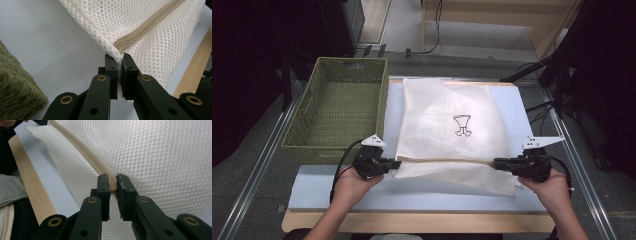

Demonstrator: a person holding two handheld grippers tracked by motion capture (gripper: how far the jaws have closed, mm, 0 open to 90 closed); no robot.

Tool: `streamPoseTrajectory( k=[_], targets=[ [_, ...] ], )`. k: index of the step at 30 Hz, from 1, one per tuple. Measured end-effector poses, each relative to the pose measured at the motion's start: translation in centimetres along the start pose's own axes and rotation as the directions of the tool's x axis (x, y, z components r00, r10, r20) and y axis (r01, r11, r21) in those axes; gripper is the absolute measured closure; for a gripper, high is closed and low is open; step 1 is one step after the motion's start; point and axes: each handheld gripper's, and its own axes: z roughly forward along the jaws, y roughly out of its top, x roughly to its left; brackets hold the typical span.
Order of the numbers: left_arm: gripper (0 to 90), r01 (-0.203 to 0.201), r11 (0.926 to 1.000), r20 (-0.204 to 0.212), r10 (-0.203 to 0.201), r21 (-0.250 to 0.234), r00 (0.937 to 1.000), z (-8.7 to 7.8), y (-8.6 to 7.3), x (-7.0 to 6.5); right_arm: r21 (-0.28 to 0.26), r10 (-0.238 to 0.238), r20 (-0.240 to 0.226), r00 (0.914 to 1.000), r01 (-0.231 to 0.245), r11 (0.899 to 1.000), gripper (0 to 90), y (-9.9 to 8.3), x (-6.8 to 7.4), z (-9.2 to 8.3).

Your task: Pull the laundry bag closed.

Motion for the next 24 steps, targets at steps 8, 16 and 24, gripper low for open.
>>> streamPoseTrajectory(
  k=[8, 16, 24],
  targets=[
    [86.4, -0.001, 1.0000, -0.003, 0.001, 0.007, 1.0000, 0.11, -0.01, -0.02, 0.000, 0.024, 0.024, 0.9994, -0.024, 1.000, 82.7, -0.73, -0.68, -0.65],
    [86.4, 0.001, 1.0000, -0.001, -0.001, 0.008, 1.0000, 0.07, -0.01, -0.03, 0.004, 0.048, 0.028, 0.9985, -0.048, 0.999, 82.7, -0.93, -0.87, -0.52],
    [86.3, 0.004, 0.9999, 0.002, -0.004, 0.012, 1.0000, 0.04, -0.04, -0.05, 0.010, 0.058, 0.048, 0.9971, -0.059, 0.998, 82.7, -1.17, -1.12, -0.80]
  ],
)
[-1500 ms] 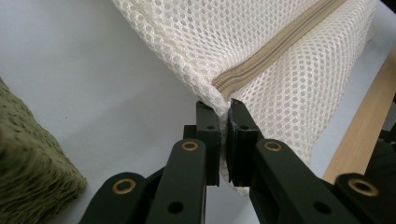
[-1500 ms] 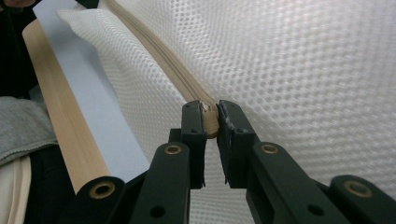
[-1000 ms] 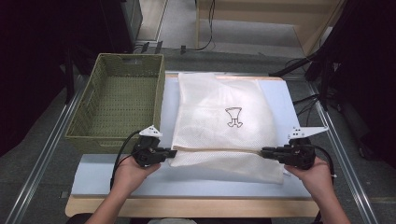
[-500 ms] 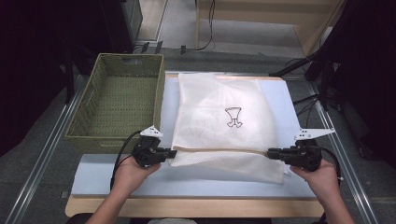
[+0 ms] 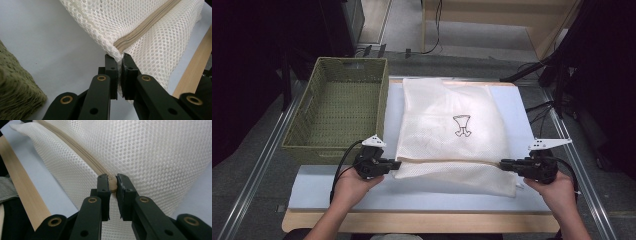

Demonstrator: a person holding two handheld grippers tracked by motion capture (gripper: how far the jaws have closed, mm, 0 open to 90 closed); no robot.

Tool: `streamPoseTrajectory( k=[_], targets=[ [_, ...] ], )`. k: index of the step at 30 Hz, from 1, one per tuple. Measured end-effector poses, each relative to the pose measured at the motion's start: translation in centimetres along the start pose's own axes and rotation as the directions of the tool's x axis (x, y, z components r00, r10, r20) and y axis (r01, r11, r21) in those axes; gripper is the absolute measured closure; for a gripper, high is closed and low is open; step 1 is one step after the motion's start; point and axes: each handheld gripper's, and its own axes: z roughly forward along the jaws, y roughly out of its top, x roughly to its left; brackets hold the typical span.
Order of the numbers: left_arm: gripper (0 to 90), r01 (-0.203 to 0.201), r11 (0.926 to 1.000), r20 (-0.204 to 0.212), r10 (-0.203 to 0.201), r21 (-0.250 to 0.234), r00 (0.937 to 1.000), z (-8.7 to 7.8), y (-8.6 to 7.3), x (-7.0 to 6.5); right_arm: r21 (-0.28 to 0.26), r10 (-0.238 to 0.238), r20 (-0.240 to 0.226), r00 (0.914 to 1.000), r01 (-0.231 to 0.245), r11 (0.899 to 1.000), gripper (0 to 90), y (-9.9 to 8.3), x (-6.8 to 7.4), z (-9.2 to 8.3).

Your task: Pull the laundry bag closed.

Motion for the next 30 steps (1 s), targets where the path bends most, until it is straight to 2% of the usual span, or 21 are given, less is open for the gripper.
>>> streamPoseTrajectory(
  k=[4, 15, 21, 25, 28, 30],
  targets=[
    [86.3, -0.002, 0.9999, 0.005, 0.002, 0.017, 1.0000, 0.2, -0.1, 0.0, 0.005, 0.009, 0.012, 0.9999, -0.009, 1.000, 82.6, -0.2, -0.1, -0.1],
    [86.3, -0.004, 1.0000, -0.003, 0.004, 0.005, 1.0000, -0.1, -0.1, 0.0, 0.009, 0.026, 0.035, 0.9990, -0.027, 1.000, 82.6, -0.9, -0.7, -0.5],
    [86.1, -0.019, 0.9998, -0.012, 0.019, 0.008, 0.9997, 0.0, -0.1, -0.1, 0.010, 0.034, 0.036, 0.9988, -0.034, 0.999, 82.5, -1.2, -1.0, -0.6],
    [86.2, -0.007, 0.9999, 0.000, 0.007, 0.008, 1.0000, 0.0, -0.1, 0.1, 0.008, 0.035, 0.039, 0.9986, -0.035, 0.999, 82.5, -1.2, -1.0, -0.5],
    [86.2, 0.022, 0.9997, 0.027, -0.022, -0.005, 0.9994, -0.2, -0.1, 0.3, 0.005, 0.041, 0.034, 0.9986, -0.042, 0.999, 82.5, -1.2, -1.2, -0.5],
    [86.3, 0.014, 0.9999, 0.015, -0.014, 0.000, 0.9998, -0.2, -0.1, 0.3, 0.009, 0.035, 0.035, 0.9988, -0.036, 0.999, 82.6, -1.3, -1.3, -0.5]
  ],
)
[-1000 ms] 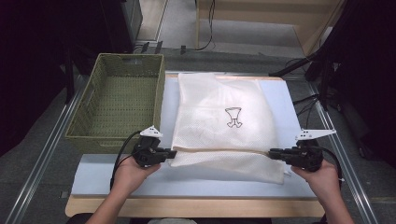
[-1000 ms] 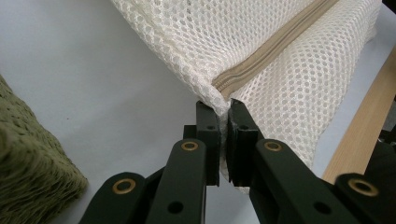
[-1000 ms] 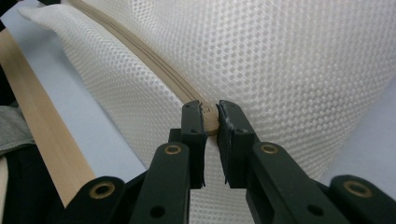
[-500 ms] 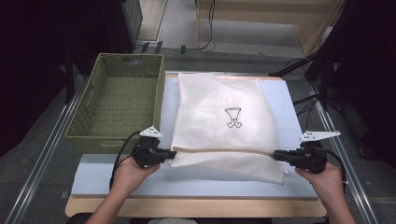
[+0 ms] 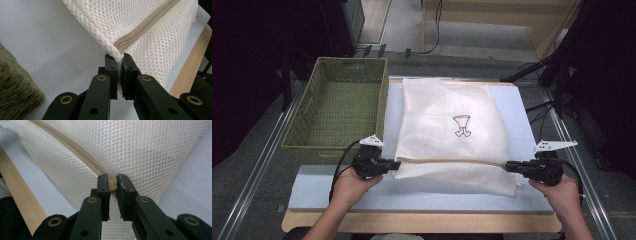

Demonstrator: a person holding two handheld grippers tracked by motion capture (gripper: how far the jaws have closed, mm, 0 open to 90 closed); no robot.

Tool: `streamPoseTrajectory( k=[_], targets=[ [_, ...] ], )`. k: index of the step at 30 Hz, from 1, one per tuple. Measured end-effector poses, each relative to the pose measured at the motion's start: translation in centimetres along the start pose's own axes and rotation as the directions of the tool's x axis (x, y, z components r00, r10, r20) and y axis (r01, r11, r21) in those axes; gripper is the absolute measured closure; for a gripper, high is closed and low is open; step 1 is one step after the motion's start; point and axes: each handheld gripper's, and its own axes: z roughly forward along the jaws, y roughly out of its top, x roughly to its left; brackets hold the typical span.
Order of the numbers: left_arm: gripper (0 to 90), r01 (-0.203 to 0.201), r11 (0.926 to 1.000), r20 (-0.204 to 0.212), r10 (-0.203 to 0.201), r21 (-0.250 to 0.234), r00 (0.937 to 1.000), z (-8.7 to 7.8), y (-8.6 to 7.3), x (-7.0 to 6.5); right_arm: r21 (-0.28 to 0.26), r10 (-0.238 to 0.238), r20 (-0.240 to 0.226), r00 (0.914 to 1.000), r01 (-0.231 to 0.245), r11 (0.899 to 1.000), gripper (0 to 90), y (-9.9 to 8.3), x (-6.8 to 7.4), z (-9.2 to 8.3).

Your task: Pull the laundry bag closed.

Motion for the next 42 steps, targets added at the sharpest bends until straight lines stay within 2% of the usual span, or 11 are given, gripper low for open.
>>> streamPoseTrajectory(
  k=[4, 16, 22, 25, 30, 35, 42],
  targets=[
    [86.3, -0.018, 0.9998, -0.014, 0.018, 0.007, 0.9997, 0.1, 0.1, -0.1, 0.000, 0.020, 0.009, 0.9998, -0.020, 1.000, 82.6, -0.2, -0.3, -0.3],
    [86.2, -0.019, 0.9998, -0.012, 0.019, 0.012, 0.9998, 0.0, 0.1, 0.0, -0.011, 0.014, 0.032, 0.9994, -0.013, 1.000, 82.5, -0.6, -0.7, -1.1],
    [86.3, -0.016, 0.9999, -0.011, 0.016, 0.007, 0.9998, 0.0, 0.1, 0.0, 0.020, 0.049, 0.075, 0.9959, -0.051, 0.998, 82.5, -0.8, -1.2, -1.1],
    [86.3, -0.018, 0.9998, -0.009, 0.018, 0.012, 0.9998, -0.1, 0.1, -0.1, 0.020, 0.038, 0.092, 0.9951, -0.040, 0.999, 82.5, -0.8, -1.1, -1.1],
    [86.3, -0.015, 0.9997, -0.011, 0.015, 0.021, 0.9998, -0.1, 0.0, -0.1, 0.052, 0.024, 0.128, 0.9914, -0.031, 0.998, 82.5, -1.0, -1.2, -0.9],
    [86.3, -0.009, 0.9997, -0.006, 0.010, 0.023, 0.9999, 0.0, -0.1, 0.0, 0.046, 0.033, 0.126, 0.9914, -0.039, 0.998, 82.5, -0.9, -1.3, -0.9],
    [86.2, -0.006, 0.9996, -0.008, 0.006, 0.027, 1.0000, 0.0, -0.1, -0.1, 0.018, 0.061, 0.099, 0.9932, -0.063, 0.998, 82.5, -0.9, -1.6, -1.0]
  ],
)
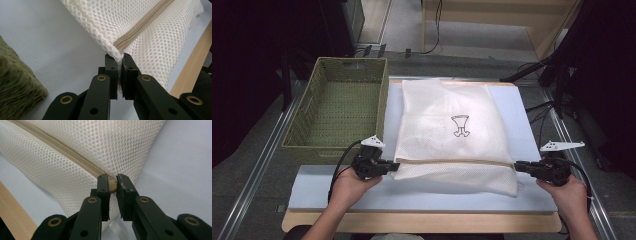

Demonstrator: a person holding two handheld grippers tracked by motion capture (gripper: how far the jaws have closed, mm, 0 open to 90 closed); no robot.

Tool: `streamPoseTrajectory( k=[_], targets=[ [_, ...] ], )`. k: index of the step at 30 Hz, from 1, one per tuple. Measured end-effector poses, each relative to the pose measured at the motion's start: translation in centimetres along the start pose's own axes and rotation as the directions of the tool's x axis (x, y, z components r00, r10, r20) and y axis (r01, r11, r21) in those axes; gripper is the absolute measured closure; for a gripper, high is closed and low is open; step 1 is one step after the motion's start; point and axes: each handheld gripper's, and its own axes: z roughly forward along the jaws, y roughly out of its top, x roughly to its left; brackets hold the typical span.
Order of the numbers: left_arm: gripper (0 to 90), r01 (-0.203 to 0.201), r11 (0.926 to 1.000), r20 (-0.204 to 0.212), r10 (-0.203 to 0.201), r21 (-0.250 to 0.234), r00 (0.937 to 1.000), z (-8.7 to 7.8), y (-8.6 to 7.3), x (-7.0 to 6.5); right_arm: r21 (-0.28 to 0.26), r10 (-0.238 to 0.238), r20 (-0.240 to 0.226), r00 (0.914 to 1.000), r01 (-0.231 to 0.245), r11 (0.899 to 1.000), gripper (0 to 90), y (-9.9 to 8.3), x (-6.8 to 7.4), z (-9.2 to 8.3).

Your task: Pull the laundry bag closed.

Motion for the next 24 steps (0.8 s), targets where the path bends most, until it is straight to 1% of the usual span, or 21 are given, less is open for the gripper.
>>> streamPoseTrajectory(
  k=[8, 11, 14, 15, 17, 19, 20, 22, 24],
  targets=[
    [85.8, -0.002, 1.0000, 0.001, 0.002, 0.005, 1.0000, 0.08, -0.06, 0.07, 0.003, 0.007, -0.010, 0.9999, -0.007, 1.000, 82.4, -0.01, -0.15, -0.02],
    [83.1, 0.008, 1.0000, 0.008, -0.008, -0.001, 0.9999, 0.12, -0.18, 0.22, -0.008, 0.028, -0.021, 0.9994, -0.028, 1.000, 80.2, 0.01, -0.25, 0.01],
    [80.7, 0.007, 1.0000, 0.011, -0.007, -0.005, 0.9999, 0.13, -0.24, 0.26, -0.015, 0.023, -0.022, 0.9995, -0.023, 1.000, 78.2, 0.08, -0.14, -0.01],
    [78.5, 0.006, 0.9999, 0.012, -0.006, -0.012, 0.9999, 0.13, -0.26, 0.24, -0.008, 0.020, -0.021, 0.9996, -0.020, 1.000, 75.9, 0.08, -0.09, 0.03],
    [71.7, 0.001, 0.9998, 0.019, -0.001, -0.021, 0.9998, 0.09, -0.30, 0.28, -0.009, 0.015, -0.020, 0.9997, -0.015, 1.000, 69.0, 0.08, -0.06, 0.21],
    [66.3, -0.003, 0.9997, 0.016, 0.003, -0.025, 0.9999, -0.03, -0.45, 0.25, -0.017, 0.014, -0.015, 0.9998, -0.014, 1.000, 64.0, 0.11, 0.05, 0.22],
    [63.5, -0.004, 0.9997, 0.014, 0.004, -0.023, 0.9999, -0.12, -0.53, 0.22, -0.025, 0.014, -0.017, 0.9998, -0.015, 1.000, 62.4, 0.14, 0.08, 0.21],
    [58.7, -0.005, 0.9995, 0.008, 0.005, -0.033, 1.0000, -0.35, -0.71, 0.22, -0.037, 0.010, -0.012, 0.9999, -0.010, 0.999, 59.3, 0.17, 0.06, 0.15],
    [54.0, 0.000, 0.9987, 0.013, 0.000, -0.051, 0.9999, -0.58, -0.84, 0.29, -0.052, 0.010, -0.008, 0.9999, -0.010, 0.999, 56.3, 0.20, 0.04, 0.06]
  ],
)
